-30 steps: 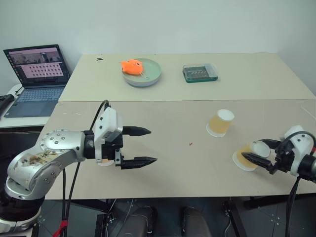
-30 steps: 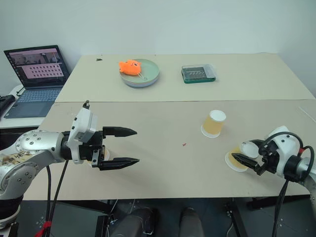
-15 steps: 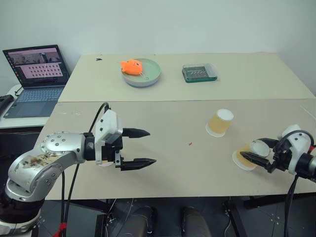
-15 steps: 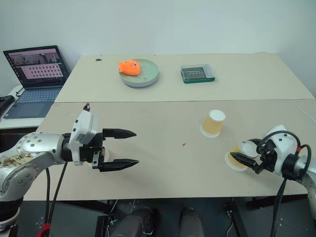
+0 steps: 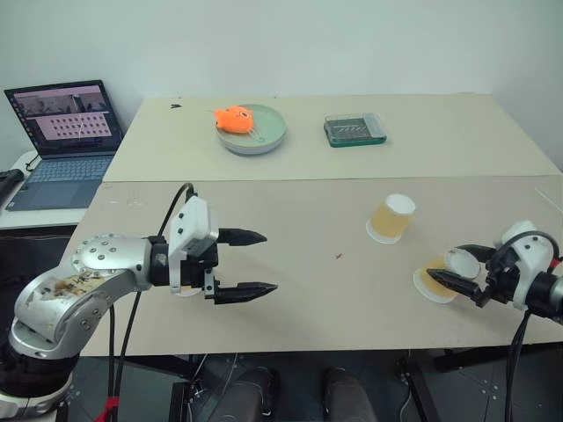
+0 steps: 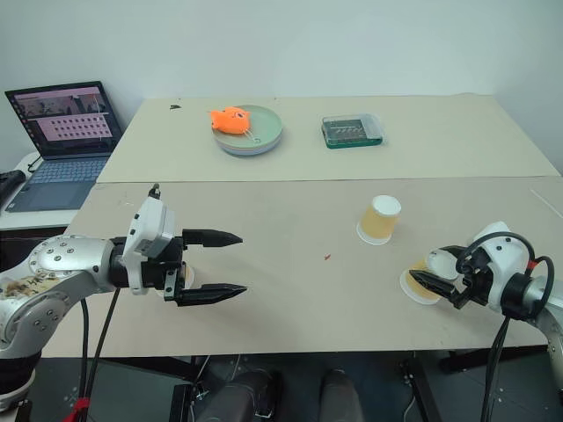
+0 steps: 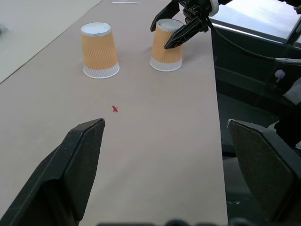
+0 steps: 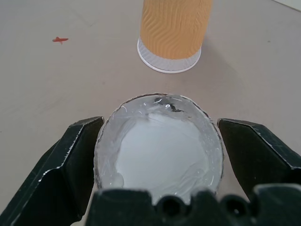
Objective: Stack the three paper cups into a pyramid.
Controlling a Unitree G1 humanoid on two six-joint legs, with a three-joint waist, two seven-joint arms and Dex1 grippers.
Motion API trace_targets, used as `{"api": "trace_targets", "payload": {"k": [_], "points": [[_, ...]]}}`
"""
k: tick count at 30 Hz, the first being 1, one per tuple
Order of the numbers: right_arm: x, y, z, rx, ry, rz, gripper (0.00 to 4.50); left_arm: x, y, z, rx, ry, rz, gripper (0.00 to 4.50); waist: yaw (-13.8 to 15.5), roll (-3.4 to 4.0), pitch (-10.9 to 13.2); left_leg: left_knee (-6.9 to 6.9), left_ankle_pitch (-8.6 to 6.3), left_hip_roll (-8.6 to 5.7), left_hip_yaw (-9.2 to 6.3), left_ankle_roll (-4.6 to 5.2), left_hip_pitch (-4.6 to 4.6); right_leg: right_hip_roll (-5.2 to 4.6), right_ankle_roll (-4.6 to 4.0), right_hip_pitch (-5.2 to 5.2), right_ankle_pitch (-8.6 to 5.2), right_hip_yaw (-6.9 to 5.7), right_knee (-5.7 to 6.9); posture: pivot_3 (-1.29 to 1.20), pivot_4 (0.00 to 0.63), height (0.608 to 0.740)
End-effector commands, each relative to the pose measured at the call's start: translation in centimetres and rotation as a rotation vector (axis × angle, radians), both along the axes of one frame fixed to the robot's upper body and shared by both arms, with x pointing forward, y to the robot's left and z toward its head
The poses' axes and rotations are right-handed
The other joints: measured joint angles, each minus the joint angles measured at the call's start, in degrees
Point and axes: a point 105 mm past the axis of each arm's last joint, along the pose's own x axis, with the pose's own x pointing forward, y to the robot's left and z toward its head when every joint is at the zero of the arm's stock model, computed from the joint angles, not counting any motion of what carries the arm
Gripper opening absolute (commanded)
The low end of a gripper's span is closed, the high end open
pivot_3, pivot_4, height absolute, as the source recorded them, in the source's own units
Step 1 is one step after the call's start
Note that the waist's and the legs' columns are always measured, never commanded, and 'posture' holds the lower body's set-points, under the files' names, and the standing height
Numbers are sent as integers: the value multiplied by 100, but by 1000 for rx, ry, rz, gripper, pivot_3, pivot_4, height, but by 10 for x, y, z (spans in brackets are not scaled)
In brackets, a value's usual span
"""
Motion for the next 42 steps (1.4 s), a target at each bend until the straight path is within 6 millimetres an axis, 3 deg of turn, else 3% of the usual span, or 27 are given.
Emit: {"api": "trace_targets", "payload": {"k": [1, 3, 13, 18, 24, 29, 30, 38, 42], "points": [[0, 2, 14, 3, -54, 8, 4500, -3, -2, 9, -8, -51, -23, 4461, 0, 0, 0, 0, 0, 0, 0, 0, 0, 0, 0, 0, 0, 0, 0, 0, 150, 740], [-1, 2, 13, -8, -43, 15, 3971, -2, -3, 9, -8, -51, -25, 4500, 0, 0, 0, 0, 0, 0, 0, 0, 0, 0, 0, 0, 0, 0, 0, 0, 150, 740], [-4, 7, 18, -7, -45, 45, 3971, -2, -4, 9, -7, -53, -28, 4500, -6, 0, 0, 1, 0, 0, 0, 0, 3, 0, 0, 2, 0, 0, 1, 0, 150, 740], [-3, 20, 33, 24, -75, 96, 3971, -2, -4, 10, -6, -54, -27, 4500, -28, 0, 0, 1, 0, 0, 0, 0, 3, 0, 0, 2, 0, 2, 2, 0, 150, 740], [-2, 14, 27, 8, -52, 72, 3971, -2, -4, 10, -5, -52, -22, 4500, -24, 0, 0, 1, 0, 0, 0, 0, 3, 0, 0, 4, 0, 1, 0, 0, 150, 740], [-3, 13, 22, 1, -37, 62, 2605, -1, -2, 9, -7, -51, -16, 4500, -25, 0, 0, 1, 0, 0, 0, 0, 4, 0, 0, 3, 1, 1, 1, 0, 150, 740], [-2, 12, 22, 0, -37, 56, 2506, 0, -2, 9, -6, -52, -15, 4500, -25, 0, 0, 1, 0, 0, 0, 0, 4, 0, 0, 4, 1, 1, 1, 0, 150, 740], [0, 15, 24, -4, -46, 63, 2495, -1, 0, 7, -4, -49, -15, 4500, -27, 0, 0, 1, 0, 0, 0, 0, 14, 0, 0, 13, 0, 1, 1, 0, 150, 740], [3, 34, 50, -35, -114, 145, 2495, 1, 2, 8, -1, -48, -3, 4500, -43, 1, 0, 1, 0, 0, 0, 0, 15, 0, 0, 13, 0, 2, 2, 0, 150, 740]]}}
